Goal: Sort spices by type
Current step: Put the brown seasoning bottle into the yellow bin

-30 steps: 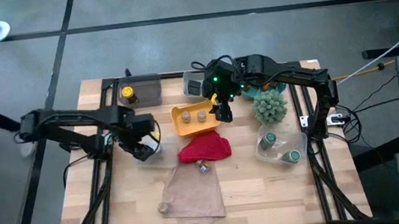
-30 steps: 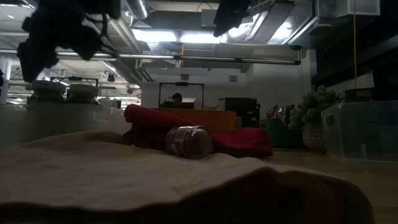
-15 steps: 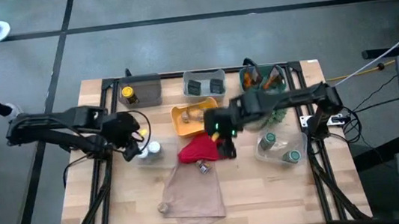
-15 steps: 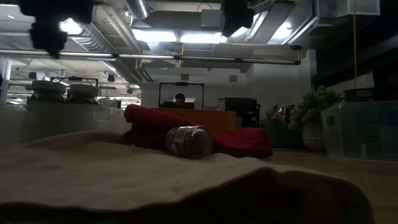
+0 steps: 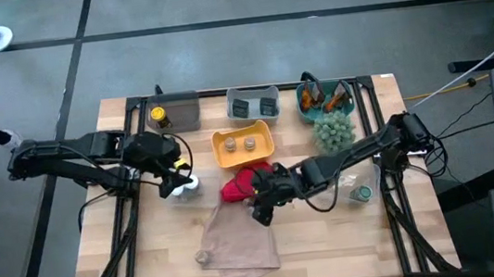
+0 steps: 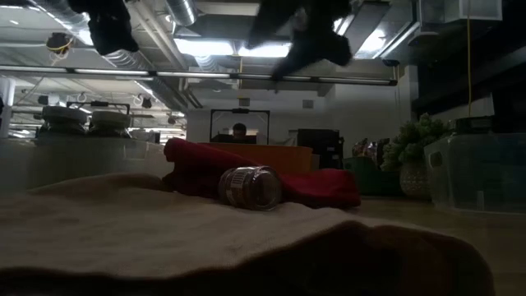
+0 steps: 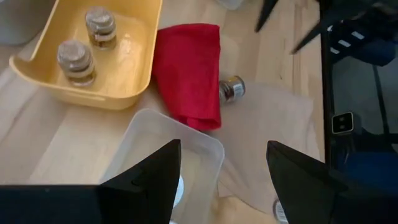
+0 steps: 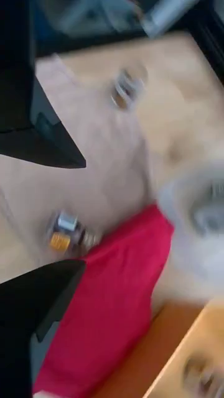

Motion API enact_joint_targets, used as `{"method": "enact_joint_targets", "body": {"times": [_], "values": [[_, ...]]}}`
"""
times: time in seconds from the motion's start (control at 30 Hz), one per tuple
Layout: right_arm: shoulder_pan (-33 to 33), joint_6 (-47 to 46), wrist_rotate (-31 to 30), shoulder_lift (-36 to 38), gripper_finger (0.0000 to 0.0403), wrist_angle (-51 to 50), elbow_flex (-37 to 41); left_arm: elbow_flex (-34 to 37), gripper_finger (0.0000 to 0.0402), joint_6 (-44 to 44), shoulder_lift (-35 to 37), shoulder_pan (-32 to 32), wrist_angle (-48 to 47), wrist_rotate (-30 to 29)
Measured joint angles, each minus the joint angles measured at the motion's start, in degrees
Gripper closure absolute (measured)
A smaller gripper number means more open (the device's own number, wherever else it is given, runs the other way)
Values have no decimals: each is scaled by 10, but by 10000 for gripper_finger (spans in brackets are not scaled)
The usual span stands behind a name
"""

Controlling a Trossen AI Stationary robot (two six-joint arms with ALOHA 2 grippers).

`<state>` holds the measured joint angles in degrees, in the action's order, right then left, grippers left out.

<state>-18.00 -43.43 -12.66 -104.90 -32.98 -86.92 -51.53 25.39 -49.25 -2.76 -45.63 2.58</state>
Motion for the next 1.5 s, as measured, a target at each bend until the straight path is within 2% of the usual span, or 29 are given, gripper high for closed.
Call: {"method": "enact_joint_targets", "body": {"times": [0.2,0.4,0.73,1.23,1.33,1.5], "values": [[-22,-102,-61,0,150,4,52,6,180,-19,-3,0,24,0],[-40,-132,-100,-30,150,20,65,27,180,-33,-5,-3,62,-2],[-42,-136,-103,-99,150,108,65,77,180,-30,-5,-21,124,-3],[-41,-145,-117,-152,151,128,64,101,180,-29,-5,-29,162,-3],[-41,-150,-122,-157,162,129,64,101,180,-37,-5,-29,179,-3],[-41,-150,-127,-167,206,134,63,101,180,-45,-5,-29,201,-3]]}}
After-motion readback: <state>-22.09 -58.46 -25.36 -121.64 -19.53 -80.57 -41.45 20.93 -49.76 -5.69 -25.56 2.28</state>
